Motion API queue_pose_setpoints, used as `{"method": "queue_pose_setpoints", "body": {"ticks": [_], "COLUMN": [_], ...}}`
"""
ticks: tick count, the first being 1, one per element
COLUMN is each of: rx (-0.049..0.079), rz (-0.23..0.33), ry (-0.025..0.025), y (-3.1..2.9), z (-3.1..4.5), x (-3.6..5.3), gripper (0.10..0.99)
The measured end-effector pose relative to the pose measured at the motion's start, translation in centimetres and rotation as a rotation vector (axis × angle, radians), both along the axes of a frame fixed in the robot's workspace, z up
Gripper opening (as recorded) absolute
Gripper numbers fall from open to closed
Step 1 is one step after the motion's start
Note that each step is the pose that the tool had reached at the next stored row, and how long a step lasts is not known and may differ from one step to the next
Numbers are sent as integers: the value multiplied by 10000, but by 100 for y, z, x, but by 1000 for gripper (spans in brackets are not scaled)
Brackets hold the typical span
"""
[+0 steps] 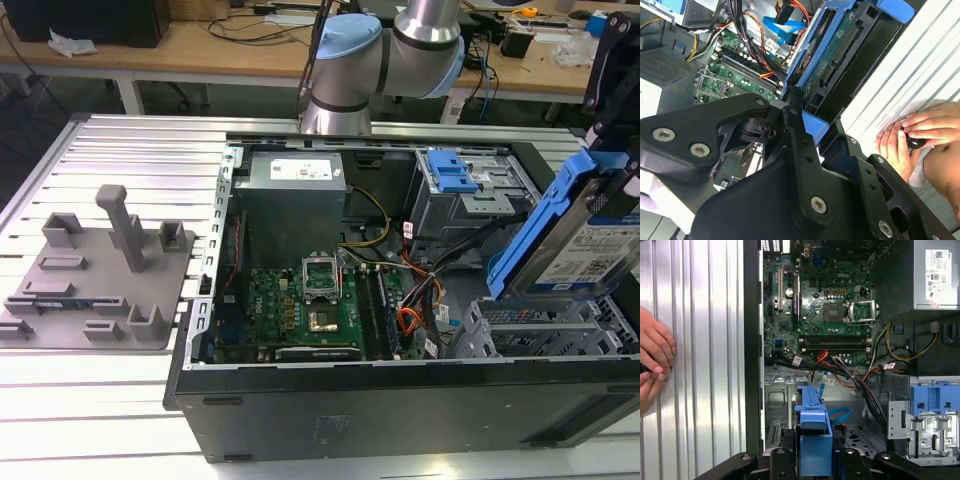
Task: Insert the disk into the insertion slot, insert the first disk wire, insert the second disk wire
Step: 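Insert the disk into the insertion slot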
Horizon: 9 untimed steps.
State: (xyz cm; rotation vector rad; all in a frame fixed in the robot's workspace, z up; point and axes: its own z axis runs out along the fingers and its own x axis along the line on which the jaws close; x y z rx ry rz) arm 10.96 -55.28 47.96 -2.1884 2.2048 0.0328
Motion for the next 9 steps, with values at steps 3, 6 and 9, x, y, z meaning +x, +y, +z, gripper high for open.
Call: {"method": "queue_pose_setpoints", "body": {"ticks": [3, 6, 9], "rx": [0, 0, -1], "rz": [0, 0, -7], "ry": [0, 0, 0], "y": [0, 0, -1], "z": [-15, -30, -43], "x": [0, 0, 0], "gripper": [365, 365, 365]}}
